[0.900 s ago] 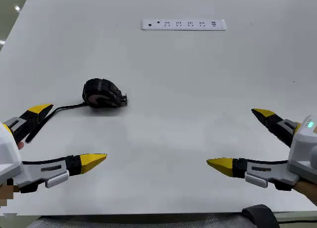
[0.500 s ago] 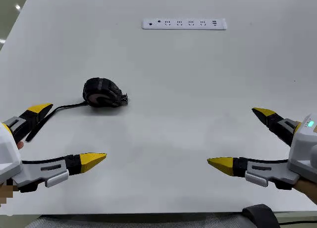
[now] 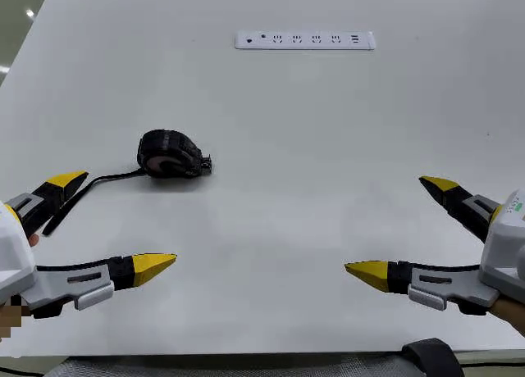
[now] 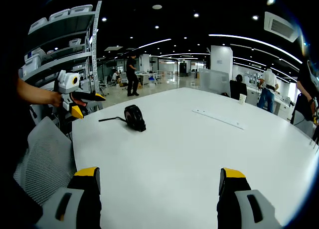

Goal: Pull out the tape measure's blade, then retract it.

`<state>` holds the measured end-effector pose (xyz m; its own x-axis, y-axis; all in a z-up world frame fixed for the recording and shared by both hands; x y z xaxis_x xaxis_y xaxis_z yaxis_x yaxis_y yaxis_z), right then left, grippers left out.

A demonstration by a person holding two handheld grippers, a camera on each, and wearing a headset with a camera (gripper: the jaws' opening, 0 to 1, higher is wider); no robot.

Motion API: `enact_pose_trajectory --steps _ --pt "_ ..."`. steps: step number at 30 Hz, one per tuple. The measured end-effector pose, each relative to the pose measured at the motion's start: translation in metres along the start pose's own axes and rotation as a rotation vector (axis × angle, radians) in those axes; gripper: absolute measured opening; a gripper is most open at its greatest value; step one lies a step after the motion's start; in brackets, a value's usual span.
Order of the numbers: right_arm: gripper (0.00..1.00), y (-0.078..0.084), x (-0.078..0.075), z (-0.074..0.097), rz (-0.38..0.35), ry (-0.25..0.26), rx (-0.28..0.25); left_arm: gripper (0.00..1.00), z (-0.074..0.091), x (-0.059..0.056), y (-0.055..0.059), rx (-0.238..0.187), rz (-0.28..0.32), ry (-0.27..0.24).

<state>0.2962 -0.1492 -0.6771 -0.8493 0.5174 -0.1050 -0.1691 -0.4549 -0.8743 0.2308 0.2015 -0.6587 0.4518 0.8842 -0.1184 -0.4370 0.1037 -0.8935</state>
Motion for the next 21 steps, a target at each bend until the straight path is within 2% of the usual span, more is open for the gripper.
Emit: enact_pose_trajectory --steps 10,21 --pt "0.99 0.000 -0.004 -0.002 0.004 -0.012 0.009 0.99 -0.001 0.003 -0.001 0.015 0.004 0.008" --pt "0.99 -0.002 -0.012 -0.007 0.018 -0.039 0.022 0.99 -0.006 0.013 -0.009 0.027 -0.010 0.022"
Point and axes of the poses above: the centre of the closed fingertips' face, and the gripper's own axes: z roughly backward along the fingers, x roughly to its left, y roughly out of its underside, the point moved 6 cm from there along z, roughly backward along the fingers, and after that the axes turned 8 degrees about z, right-handed, at the moved point
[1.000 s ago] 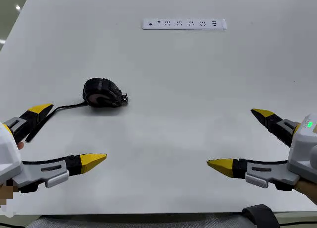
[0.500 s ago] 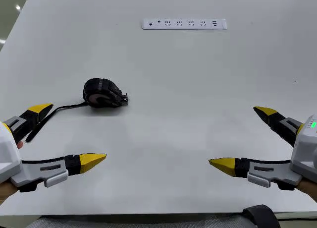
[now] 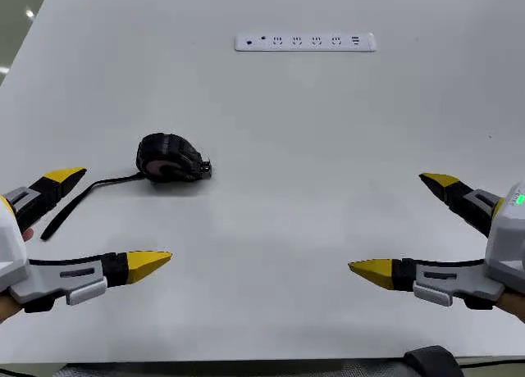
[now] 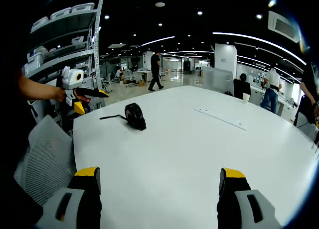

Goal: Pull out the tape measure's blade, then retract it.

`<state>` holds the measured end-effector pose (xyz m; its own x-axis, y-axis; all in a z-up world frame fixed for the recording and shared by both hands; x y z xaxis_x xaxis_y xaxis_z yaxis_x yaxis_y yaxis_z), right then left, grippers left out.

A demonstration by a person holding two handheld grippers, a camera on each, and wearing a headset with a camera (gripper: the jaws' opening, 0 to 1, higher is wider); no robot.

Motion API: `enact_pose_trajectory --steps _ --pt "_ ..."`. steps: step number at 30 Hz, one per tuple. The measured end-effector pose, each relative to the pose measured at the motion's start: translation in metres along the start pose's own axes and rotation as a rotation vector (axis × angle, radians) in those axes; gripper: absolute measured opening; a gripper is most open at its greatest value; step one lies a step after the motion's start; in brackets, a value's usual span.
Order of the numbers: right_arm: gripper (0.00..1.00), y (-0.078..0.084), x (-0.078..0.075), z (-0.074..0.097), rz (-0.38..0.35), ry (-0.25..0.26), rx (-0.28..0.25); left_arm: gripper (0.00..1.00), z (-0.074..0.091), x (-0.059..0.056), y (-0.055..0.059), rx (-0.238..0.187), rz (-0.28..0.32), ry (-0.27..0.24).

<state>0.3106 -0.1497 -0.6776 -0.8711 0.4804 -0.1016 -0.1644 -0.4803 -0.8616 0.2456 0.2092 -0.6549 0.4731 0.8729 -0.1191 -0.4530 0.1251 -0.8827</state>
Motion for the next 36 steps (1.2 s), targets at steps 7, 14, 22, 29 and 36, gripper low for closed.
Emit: enact_pose_trajectory --steps 7,14,22,29,36 --pt "0.99 0.001 -0.005 -0.005 0.013 -0.034 0.015 0.99 -0.005 0.008 -0.005 0.016 -0.017 0.015" --pt "0.99 -0.001 -0.013 -0.015 0.024 -0.060 0.028 0.99 -0.015 0.018 -0.011 0.037 -0.038 0.033" --pt "0.98 -0.006 -0.021 -0.024 0.046 -0.100 0.038 0.99 -0.024 0.028 -0.015 0.057 -0.059 0.055" --pt "0.96 -0.013 -0.022 -0.034 0.071 -0.129 0.044 0.99 -0.031 0.036 -0.017 0.081 -0.082 0.073" --pt "0.98 -0.021 -0.024 -0.046 0.100 -0.154 0.040 0.99 -0.040 0.046 -0.022 0.106 -0.114 0.095"
Point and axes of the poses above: the centre of the closed fingertips' face, and the gripper's own axes: z roughly backward along the fingers, x roughly to its left, y roughly out of its underside, the point moved 6 cm from there along z, roughly backward along the fingers, and after that the axes turned 8 degrees about z, right-handed, at the moved point
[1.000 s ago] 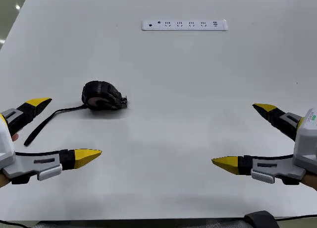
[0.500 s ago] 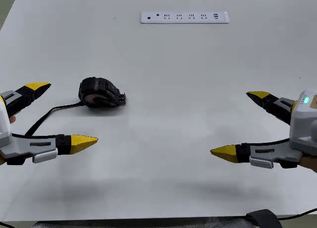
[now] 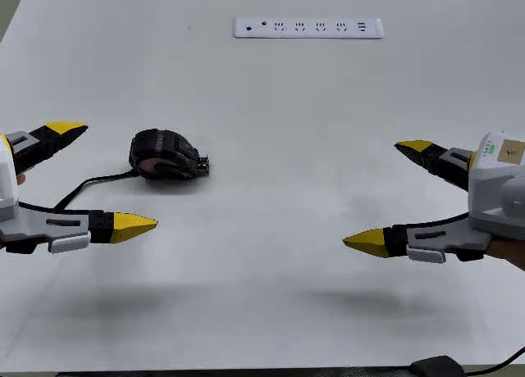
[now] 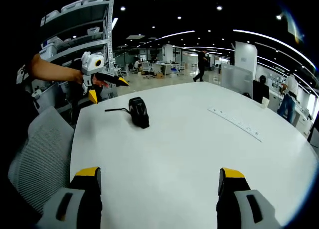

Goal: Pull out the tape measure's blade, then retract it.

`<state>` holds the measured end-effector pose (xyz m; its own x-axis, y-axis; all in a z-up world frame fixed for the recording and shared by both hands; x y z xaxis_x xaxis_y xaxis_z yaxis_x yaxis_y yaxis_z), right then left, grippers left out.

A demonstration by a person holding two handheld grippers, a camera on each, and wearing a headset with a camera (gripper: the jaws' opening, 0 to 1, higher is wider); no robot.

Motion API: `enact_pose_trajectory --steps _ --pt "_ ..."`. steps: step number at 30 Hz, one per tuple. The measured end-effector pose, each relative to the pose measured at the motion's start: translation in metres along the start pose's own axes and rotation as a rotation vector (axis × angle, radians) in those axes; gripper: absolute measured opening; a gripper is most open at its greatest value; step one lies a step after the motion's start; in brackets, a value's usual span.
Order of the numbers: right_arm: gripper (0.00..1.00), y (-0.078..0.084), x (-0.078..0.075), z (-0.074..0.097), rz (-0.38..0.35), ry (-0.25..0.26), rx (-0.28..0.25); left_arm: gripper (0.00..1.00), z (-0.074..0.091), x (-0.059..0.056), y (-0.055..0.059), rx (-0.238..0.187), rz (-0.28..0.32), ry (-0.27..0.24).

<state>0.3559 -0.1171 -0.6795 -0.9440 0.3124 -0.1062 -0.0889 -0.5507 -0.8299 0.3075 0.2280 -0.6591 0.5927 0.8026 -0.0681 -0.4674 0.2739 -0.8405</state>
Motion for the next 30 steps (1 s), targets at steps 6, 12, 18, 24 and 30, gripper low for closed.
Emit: enact_pose_trajectory --steps 6,12,18,24,30 --pt "0.99 -0.003 -0.004 -0.009 0.013 -0.022 0.002 0.99 -0.006 0.008 -0.003 0.017 -0.016 0.016" --pt "0.99 -0.006 -0.011 -0.019 0.034 -0.043 0.005 0.99 -0.015 0.014 -0.003 0.058 -0.055 0.046" --pt "0.99 -0.009 -0.018 -0.030 0.070 -0.071 0.004 0.99 -0.022 0.023 -0.004 0.085 -0.081 0.060" --pt "0.99 -0.011 -0.022 -0.046 0.109 -0.118 0.013 0.99 -0.028 0.027 -0.003 0.122 -0.117 0.086" --pt "0.98 -0.016 -0.026 -0.064 0.133 -0.161 0.011 0.96 -0.036 0.031 -0.003 0.163 -0.150 0.110"
Point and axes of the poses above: the centre of the closed fingertips' face, and the gripper's own axes: z roughly backward along the fingers, x roughly to its left, y roughly out of its underside, the point moved 6 cm from there along z, roughly backward along the fingers, and after that the axes turned 8 degrees about z, right-handed, at the moved point
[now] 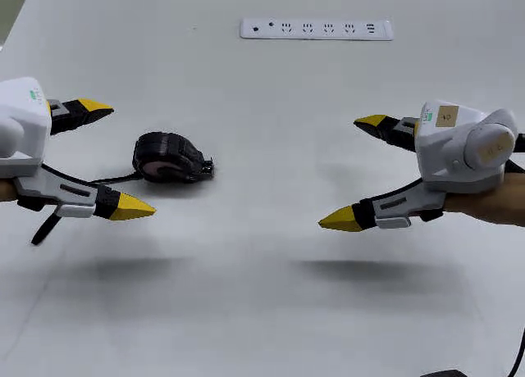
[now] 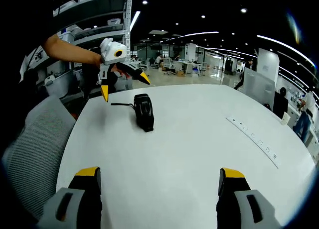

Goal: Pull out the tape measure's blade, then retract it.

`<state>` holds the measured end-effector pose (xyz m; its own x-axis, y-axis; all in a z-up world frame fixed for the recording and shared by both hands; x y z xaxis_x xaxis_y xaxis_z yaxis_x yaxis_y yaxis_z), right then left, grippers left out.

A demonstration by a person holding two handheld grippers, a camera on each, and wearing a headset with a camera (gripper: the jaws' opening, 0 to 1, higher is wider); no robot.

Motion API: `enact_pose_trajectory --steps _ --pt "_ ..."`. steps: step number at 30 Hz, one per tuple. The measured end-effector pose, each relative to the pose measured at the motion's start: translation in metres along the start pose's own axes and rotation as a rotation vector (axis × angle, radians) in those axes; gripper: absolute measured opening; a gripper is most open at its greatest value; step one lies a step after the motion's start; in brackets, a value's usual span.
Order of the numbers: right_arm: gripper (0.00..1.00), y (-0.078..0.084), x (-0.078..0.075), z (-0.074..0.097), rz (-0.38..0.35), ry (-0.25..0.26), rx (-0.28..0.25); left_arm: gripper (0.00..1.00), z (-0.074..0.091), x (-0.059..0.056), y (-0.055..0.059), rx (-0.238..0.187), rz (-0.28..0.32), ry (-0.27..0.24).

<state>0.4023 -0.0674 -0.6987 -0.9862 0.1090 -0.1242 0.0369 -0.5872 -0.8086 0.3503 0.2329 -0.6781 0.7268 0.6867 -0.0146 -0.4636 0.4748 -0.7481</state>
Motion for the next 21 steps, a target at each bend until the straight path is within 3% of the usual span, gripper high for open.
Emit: enact_pose_trajectory --steps 11,21 --pt "0.96 -0.006 -0.001 -0.033 0.031 -0.090 -0.003 0.90 -0.015 0.004 -0.001 0.072 -0.064 0.053" --pt "0.83 -0.019 -0.003 -0.057 0.080 -0.144 -0.036 0.69 -0.026 0.007 -0.001 0.143 -0.138 0.093"
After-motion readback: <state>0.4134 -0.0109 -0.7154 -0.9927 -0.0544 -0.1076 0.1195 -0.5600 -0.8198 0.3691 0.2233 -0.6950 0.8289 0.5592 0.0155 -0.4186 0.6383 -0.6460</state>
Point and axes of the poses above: the centre of the closed fingertips' face, and the gripper's own axes: z roughly backward along the fingers, x roughly to its left, y roughly out of its underside, the point moved 6 cm from there along z, roughly backward along the fingers, and after that the axes turned 8 degrees about z, right-handed, at the moved point
